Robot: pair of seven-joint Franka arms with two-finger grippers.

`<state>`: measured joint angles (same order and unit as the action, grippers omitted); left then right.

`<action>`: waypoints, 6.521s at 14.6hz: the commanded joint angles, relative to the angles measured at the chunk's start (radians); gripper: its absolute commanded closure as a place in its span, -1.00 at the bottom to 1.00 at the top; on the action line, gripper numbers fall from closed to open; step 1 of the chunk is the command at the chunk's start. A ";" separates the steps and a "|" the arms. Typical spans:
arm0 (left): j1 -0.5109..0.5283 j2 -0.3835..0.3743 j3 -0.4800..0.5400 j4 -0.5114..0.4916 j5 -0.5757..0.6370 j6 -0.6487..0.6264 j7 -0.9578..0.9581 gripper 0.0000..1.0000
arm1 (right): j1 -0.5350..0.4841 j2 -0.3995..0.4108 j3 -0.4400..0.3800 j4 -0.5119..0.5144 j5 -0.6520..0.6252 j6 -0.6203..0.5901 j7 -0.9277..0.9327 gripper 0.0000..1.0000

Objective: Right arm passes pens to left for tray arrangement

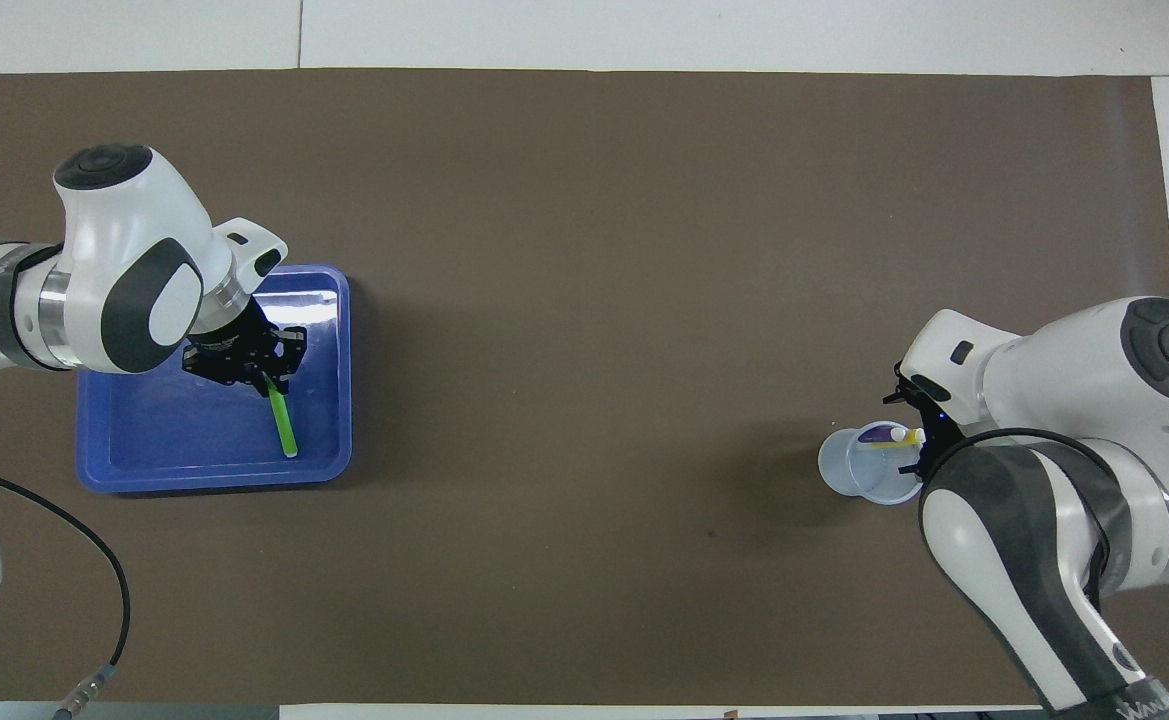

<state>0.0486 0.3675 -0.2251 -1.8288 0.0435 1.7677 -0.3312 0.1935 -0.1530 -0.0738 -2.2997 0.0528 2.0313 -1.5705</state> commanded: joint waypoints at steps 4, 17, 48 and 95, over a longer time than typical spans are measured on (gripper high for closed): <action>-0.001 0.002 0.003 -0.067 0.024 0.065 0.023 1.00 | 0.001 -0.036 0.006 -0.038 -0.016 0.021 0.061 -0.12; 0.011 -0.005 0.000 -0.043 0.010 0.064 0.046 -1.00 | 0.000 -0.023 0.008 0.067 -0.004 -0.095 0.182 1.00; -0.193 -0.711 -0.005 -0.343 -0.864 0.422 -1.278 -1.00 | 0.477 -0.031 0.042 0.253 0.561 0.326 2.443 1.00; -0.334 -0.779 -0.003 -0.541 -0.999 0.495 -1.269 1.00 | 0.477 -0.060 0.069 0.194 0.561 0.325 2.428 1.00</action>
<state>-0.2813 -0.3869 -0.2374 -2.3434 -0.9328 2.2310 -1.5945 0.6761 -0.1916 -0.0068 -2.0829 0.5957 2.3419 0.8912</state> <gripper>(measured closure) 0.824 0.828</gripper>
